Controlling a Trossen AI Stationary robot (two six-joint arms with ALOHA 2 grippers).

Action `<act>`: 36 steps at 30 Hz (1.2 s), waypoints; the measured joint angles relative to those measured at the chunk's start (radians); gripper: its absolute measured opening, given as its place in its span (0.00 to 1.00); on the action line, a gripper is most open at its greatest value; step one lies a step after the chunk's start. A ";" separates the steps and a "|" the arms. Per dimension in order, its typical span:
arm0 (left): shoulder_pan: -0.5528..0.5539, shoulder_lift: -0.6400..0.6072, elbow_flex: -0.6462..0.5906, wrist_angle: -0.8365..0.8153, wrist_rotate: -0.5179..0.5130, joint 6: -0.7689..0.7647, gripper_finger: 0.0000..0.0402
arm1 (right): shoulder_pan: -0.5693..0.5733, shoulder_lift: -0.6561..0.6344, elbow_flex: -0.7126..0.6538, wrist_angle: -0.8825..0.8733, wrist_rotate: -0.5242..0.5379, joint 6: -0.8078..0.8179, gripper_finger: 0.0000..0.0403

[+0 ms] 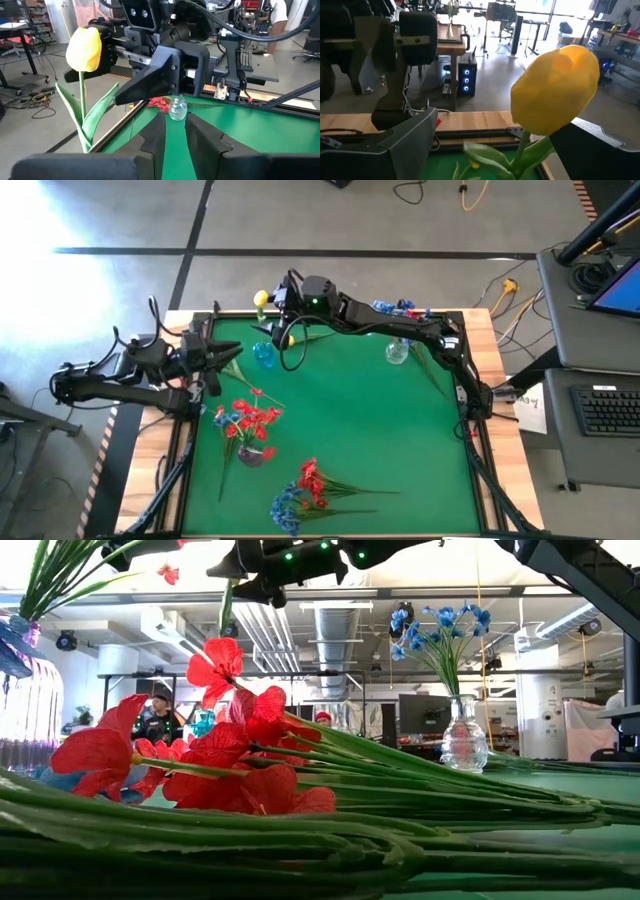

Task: Sort flowers into vase by color
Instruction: Put the yellow tulip into the blue vase, then put the bottom red flowers into the purple vase

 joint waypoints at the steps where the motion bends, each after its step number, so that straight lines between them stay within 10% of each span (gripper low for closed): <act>1: 0.000 0.000 0.000 0.000 0.000 0.000 0.17 | 0.000 0.000 0.000 -0.001 0.000 0.003 0.90; 25: 0.000 -0.001 0.000 -0.072 0.003 -0.085 0.19 | -0.006 -0.076 0.041 -0.016 -0.049 -0.092 0.90; 36: 0.000 -0.003 0.008 -0.079 0.041 -0.169 0.19 | 0.021 -0.308 0.046 -0.396 -0.051 -0.015 0.90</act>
